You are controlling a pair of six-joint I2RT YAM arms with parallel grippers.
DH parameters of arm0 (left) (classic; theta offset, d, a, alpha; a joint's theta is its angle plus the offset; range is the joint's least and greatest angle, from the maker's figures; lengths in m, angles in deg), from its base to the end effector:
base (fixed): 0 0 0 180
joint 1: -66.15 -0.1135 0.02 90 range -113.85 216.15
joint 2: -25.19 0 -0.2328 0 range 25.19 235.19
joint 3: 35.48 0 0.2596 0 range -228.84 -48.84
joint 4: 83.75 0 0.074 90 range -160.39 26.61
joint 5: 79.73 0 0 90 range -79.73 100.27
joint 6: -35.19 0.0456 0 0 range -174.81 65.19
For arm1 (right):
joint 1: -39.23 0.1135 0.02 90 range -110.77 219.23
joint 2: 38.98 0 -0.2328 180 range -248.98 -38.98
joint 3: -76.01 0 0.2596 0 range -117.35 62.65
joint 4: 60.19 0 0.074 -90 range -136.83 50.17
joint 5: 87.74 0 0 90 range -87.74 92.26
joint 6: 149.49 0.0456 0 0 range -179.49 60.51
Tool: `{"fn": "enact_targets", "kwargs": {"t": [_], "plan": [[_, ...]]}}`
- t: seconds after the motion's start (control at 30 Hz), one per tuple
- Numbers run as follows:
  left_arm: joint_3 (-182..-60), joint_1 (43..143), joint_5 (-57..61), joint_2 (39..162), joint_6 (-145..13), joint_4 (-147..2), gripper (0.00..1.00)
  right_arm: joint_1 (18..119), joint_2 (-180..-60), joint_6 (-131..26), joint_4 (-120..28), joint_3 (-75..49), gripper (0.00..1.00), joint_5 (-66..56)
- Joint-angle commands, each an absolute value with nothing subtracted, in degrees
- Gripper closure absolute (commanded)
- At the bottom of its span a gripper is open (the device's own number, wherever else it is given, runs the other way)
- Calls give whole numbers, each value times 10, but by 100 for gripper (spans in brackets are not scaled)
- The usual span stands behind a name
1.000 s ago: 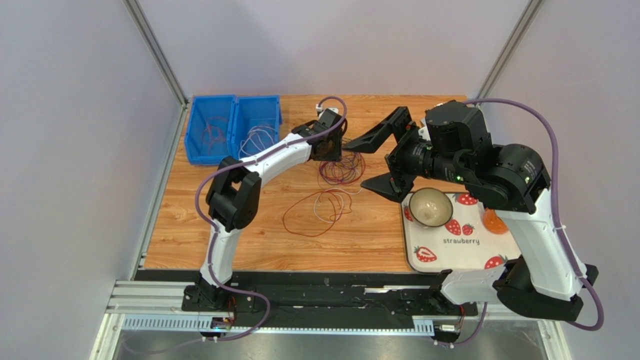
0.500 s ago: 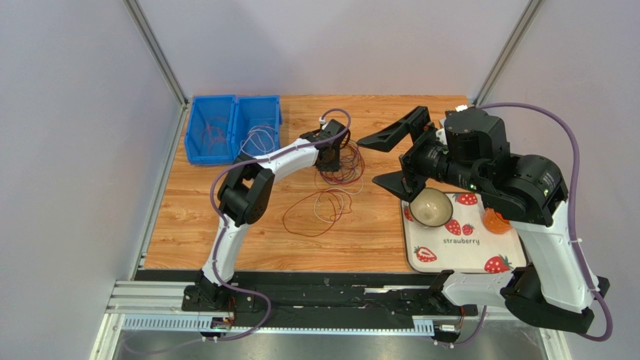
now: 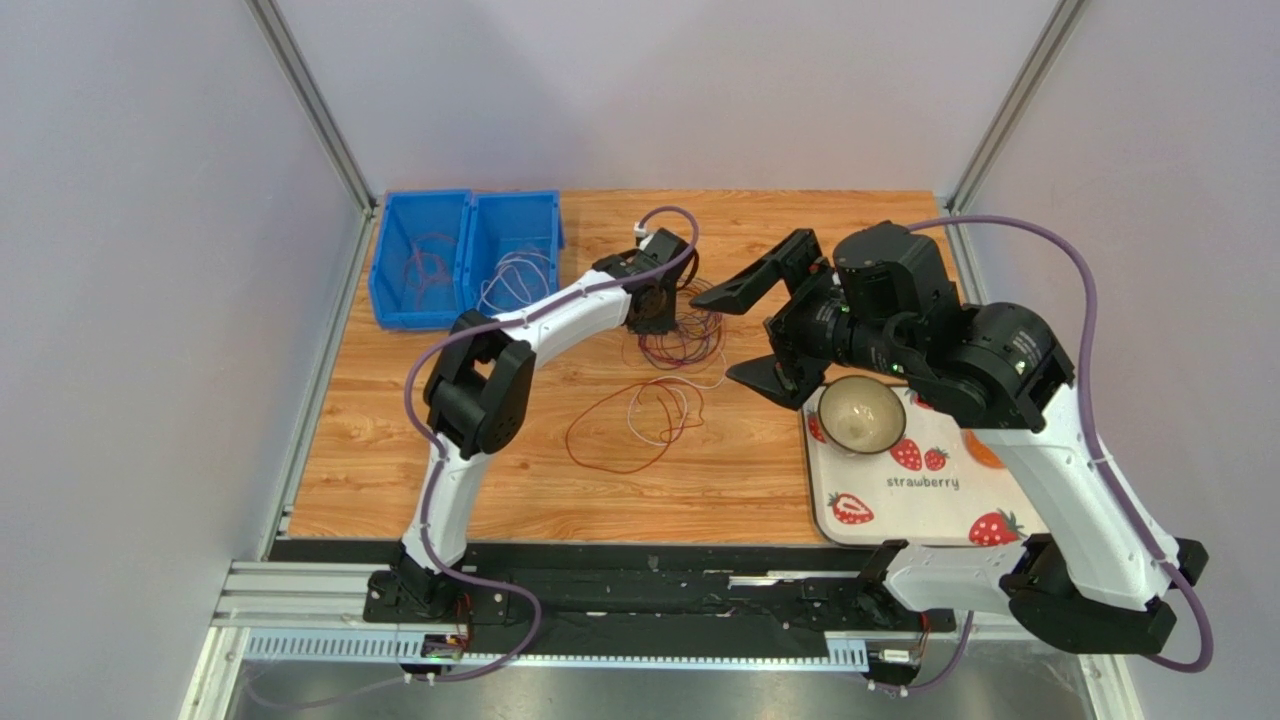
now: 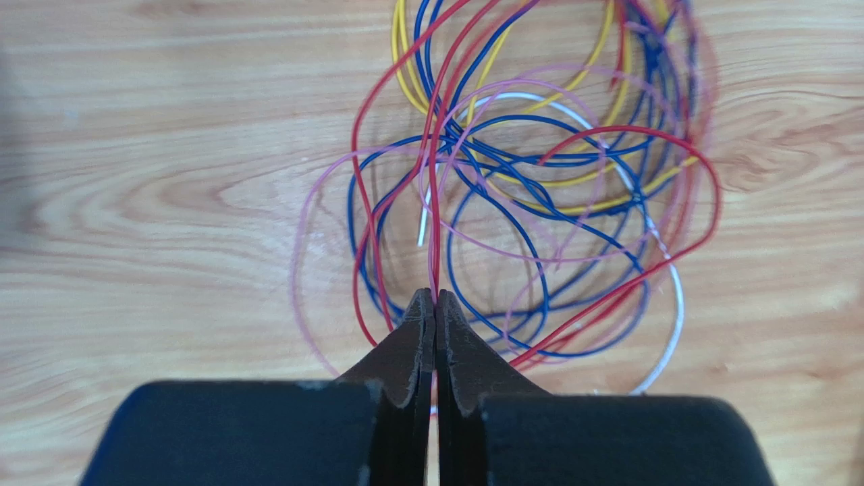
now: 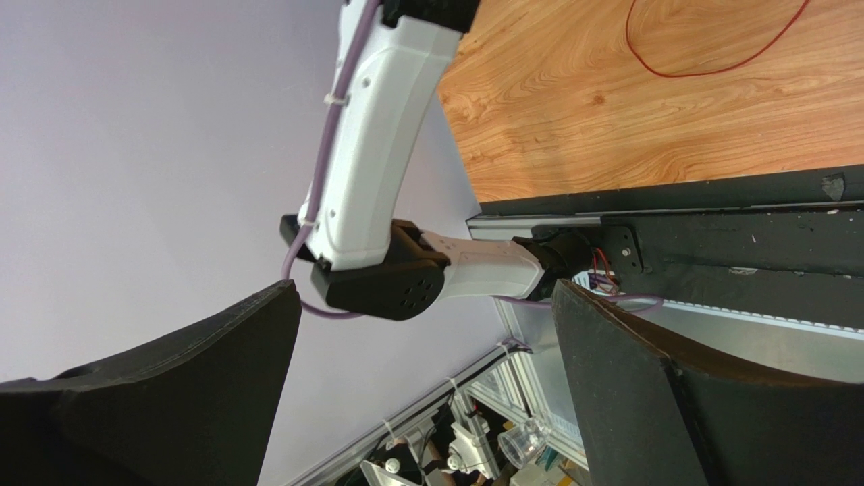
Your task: Untangle the cables
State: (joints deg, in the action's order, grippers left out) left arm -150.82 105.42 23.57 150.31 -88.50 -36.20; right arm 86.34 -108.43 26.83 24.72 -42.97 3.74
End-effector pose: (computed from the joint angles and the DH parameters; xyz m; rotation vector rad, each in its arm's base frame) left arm 0.3733 -0.2917 0.1602 0.0370 2.5432 -0.2046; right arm 0.1399 0.1489 0.4597 0.8526 2.3442 1.1704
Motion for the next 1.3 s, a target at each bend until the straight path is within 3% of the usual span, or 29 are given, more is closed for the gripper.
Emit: {"fn": "enact_targets", "kwargs": {"t": [0.0,0.27,0.4,0.47,0.5,0.6,0.9,1.27], "plan": [[-1572,1055,254,1417,-854,-319,100,863,-1087,251,205,-415,1,34],[-1648,1049,322,1301,-831,-218,100,863,-1096,205,150,-363,3,31],[-1487,1049,322,1214,-856,-240,97,862,-1097,172,135,-340,3,32],[-1414,1049,303,1192,-847,-304,69,862,-1094,153,127,-321,2,38],[-1368,1049,298,1185,-844,-319,46,861,-1089,146,111,-298,1,40],[-1336,1047,298,1193,-845,-306,39,858,-1084,123,89,-258,1,31],[-1229,1044,316,1148,-847,-339,38,853,-1083,35,46,-194,1,32],[-1224,1023,352,1200,-797,-378,42,834,-1052,-43,-22,-65,1,-17]]}}
